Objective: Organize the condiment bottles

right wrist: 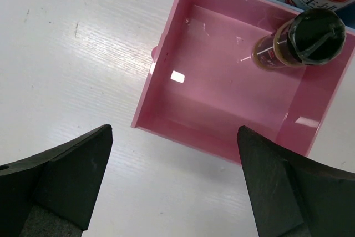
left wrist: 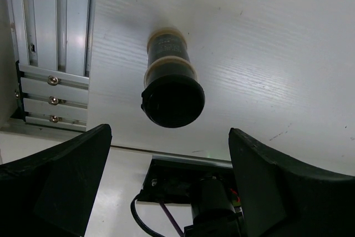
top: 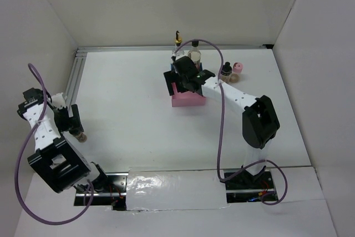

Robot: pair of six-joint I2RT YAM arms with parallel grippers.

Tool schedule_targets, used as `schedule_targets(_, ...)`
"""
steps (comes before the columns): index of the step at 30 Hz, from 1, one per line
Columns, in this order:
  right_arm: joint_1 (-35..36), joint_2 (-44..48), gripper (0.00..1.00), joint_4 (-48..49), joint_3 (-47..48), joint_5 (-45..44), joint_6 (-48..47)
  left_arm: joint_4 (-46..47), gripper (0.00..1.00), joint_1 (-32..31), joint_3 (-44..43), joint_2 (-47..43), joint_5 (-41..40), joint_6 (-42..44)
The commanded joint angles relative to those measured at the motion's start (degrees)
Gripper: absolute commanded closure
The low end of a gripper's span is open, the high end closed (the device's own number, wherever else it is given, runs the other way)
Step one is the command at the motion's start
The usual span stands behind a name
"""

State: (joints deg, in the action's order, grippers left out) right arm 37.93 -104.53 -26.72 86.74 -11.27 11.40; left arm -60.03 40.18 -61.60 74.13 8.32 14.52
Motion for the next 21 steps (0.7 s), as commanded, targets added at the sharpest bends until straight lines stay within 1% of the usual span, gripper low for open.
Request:
schedule_targets(1,-0.3,4.1,0.0,0.0,-1.4,-0.8,0.1,3.9,0.01,0.3,0.4,1.3,0.1,-1.0)
schedule_targets(2,-0.4,4.2,0.0,0.1,-1.7,-0.8,0.3,4.2,0.01,0.3,0.5,1.5,-0.3,-0.8)
schedule_targets(6,-0.3,5.1,0.0,1.2,-3.2,-1.4,0.5,6.0,0.02,0.1,1.3,1.7,2.2,-0.3)
schedule_targets(10,-0.6,4.7,0.0,1.4,-3.2,-1.1,0.4,8.0,0.14,-1.0,3.3,2.7,2.8,0.2)
schedule_targets(12,-0.7,4.4,0.0,1.4,-2.7,-1.1,0.5,8.3,0.15,-1.6,4.3,2.9,1.5,0.0)
schedule_targets(15,-0.8,4.2,0.0,1.8,-2.7,-1.1,0.5,8.3,0.19,-2.5,4.9,3.0,-0.1,-0.5)
schedule_targets(18,-1.1,3.6,0.0,1.6,-2.2,-1.1,0.5,8.3,0.28,-3.4,4.7,3.5,-0.8,-0.6)
schedule_targets(19,-1.2,3.4,0.0,1.4,-2.0,-1.1,0.5,8.6,0.35,-3.5,4.7,3.7,-1.3,-0.6)
schedule_targets(21,-1.3,3.2,0.0,1.2,-1.6,-1.0,0.4,8.6,0.43,-4.1,5.1,3.8,-2.3,-0.9)
